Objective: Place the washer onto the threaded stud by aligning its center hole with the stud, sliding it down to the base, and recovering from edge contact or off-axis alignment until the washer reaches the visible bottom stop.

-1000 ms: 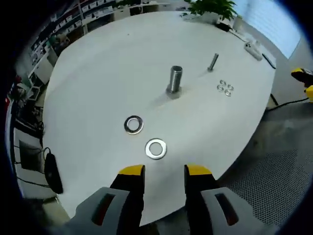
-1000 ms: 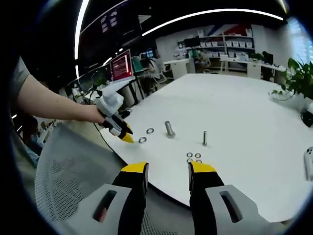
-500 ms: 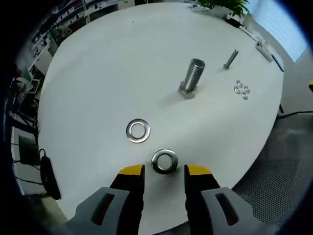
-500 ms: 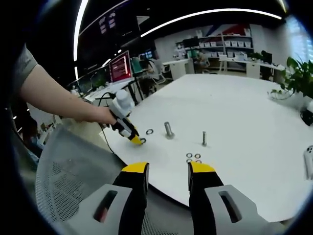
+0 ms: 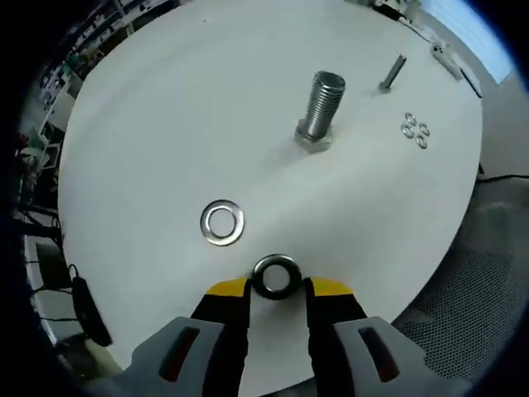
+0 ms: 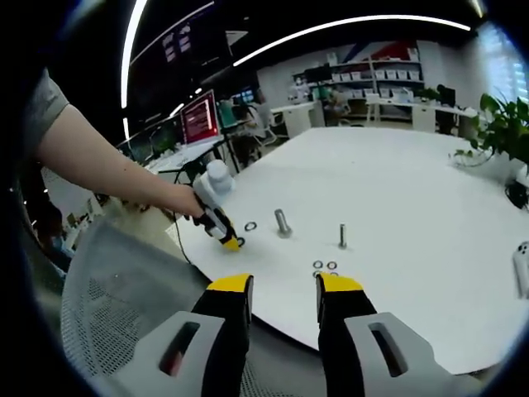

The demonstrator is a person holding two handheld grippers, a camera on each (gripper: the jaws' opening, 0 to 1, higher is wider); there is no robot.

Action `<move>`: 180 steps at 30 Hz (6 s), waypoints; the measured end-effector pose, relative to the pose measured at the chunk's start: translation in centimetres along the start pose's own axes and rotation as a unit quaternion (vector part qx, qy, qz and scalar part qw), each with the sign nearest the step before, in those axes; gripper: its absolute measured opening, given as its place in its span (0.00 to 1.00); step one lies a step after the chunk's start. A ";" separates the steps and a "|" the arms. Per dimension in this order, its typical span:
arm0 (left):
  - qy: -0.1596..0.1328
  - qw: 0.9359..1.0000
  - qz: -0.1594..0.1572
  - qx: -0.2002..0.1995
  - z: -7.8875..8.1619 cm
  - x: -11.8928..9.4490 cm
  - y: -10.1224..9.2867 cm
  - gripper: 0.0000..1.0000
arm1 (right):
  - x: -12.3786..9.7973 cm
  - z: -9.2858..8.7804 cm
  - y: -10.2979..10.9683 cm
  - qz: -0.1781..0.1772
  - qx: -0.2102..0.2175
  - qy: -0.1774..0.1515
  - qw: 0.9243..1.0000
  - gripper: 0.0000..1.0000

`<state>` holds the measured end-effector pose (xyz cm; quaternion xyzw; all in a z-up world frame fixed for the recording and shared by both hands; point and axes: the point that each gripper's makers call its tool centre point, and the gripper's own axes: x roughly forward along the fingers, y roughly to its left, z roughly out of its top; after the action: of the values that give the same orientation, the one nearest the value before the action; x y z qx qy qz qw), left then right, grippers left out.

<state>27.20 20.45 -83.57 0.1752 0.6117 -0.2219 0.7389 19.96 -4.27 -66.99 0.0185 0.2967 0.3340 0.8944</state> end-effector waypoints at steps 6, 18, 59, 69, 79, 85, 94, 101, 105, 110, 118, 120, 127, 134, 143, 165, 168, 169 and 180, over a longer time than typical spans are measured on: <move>0.001 1.000 0.001 0.017 0.2 -0.3 -0.5 0.22 | 0.0 0.0 -0.1 -0.002 -0.001 0.000 1.000 0.32; 0.039 0.999 0.003 -0.004 0.3 0.0 1.0 0.20 | 0.0 -0.2 -0.1 -0.003 -0.003 0.004 1.000 0.31; -0.095 0.993 -0.011 0.075 7.7 -4.5 -0.6 0.19 | 0.0 -0.3 -0.1 -0.001 -0.006 0.009 1.000 0.31; -0.109 0.987 -0.011 0.118 11.2 -5.6 -1.8 0.19 | 0.0 -0.3 -0.1 -0.002 -0.006 0.008 1.000 0.31; -0.101 0.986 -0.011 0.135 12.7 -4.8 -2.4 0.19 | 0.0 -0.2 -0.3 -0.005 -0.006 0.006 1.000 0.31; -0.085 0.983 -0.007 0.160 12.8 -4.1 -2.7 0.19 | -0.1 -0.1 -0.4 -0.009 -0.003 0.003 1.000 0.31; -0.074 0.981 -0.003 0.178 13.0 -3.1 -2.7 0.19 | -0.1 -0.2 -0.6 -0.015 -0.001 0.003 1.000 0.31; -0.052 0.979 0.001 0.197 12.7 -1.2 -2.8 0.19 | -0.2 -0.1 -0.9 -0.023 0.004 0.000 1.000 0.30; -0.045 0.979 -0.001 0.199 12.6 -0.4 -2.7 0.19 | -0.2 -0.1 -1.0 -0.025 0.005 0.000 1.000 0.30; -0.037 0.979 -0.003 0.200 12.3 0.6 -2.9 0.19 | -0.2 -0.1 -1.2 -0.030 0.005 0.001 1.000 0.30; -0.034 0.980 -0.005 0.198 11.8 1.3 -2.9 0.20 | -0.3 -0.2 -1.3 -0.033 0.003 0.005 0.999 0.29; -0.036 0.978 -0.005 0.205 11.9 1.4 -2.9 0.20 | -0.3 -0.2 -1.3 -0.033 0.003 0.005 0.999 0.29; -0.055 0.978 -0.007 0.204 12.2 1.3 -3.0 0.27 | -0.3 -0.2 -1.3 -0.033 0.005 0.003 0.999 0.29; -0.072 0.979 0.008 0.189 11.8 0.3 -1.8 0.29 | -0.2 -0.5 -0.9 -0.025 -0.002 0.013 1.000 0.29; -0.069 0.990 0.016 0.123 8.2 -0.5 0.9 0.29 | -0.1 -0.7 -0.6 -0.017 -0.008 0.020 1.000 0.28; -0.078 0.997 0.009 -0.002 5.2 1.3 5.4 0.30 | -0.1 -1.0 -1.3 -0.035 -0.008 0.030 0.999 0.28; -0.061 0.998 0.004 0.019 5.0 1.3 4.9 0.30 | -0.1 -1.1 -1.3 -0.035 -0.010 0.032 0.999 0.28; -0.055 0.998 0.002 0.029 4.8 1.2 4.8 0.29 | -0.1 -1.0 -1.4 -0.036 -0.008 0.031 0.999 0.28; -0.038 0.999 0.008 0.015 4.5 1.2 4.1 0.21 | -0.1 -1.1 -1.2 -0.036 -0.008 0.032 0.999 0.27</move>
<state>33.32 21.42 -83.99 0.1829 0.5784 -0.2319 0.7604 20.03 -5.46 -68.12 -0.0102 0.3226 0.3041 0.8963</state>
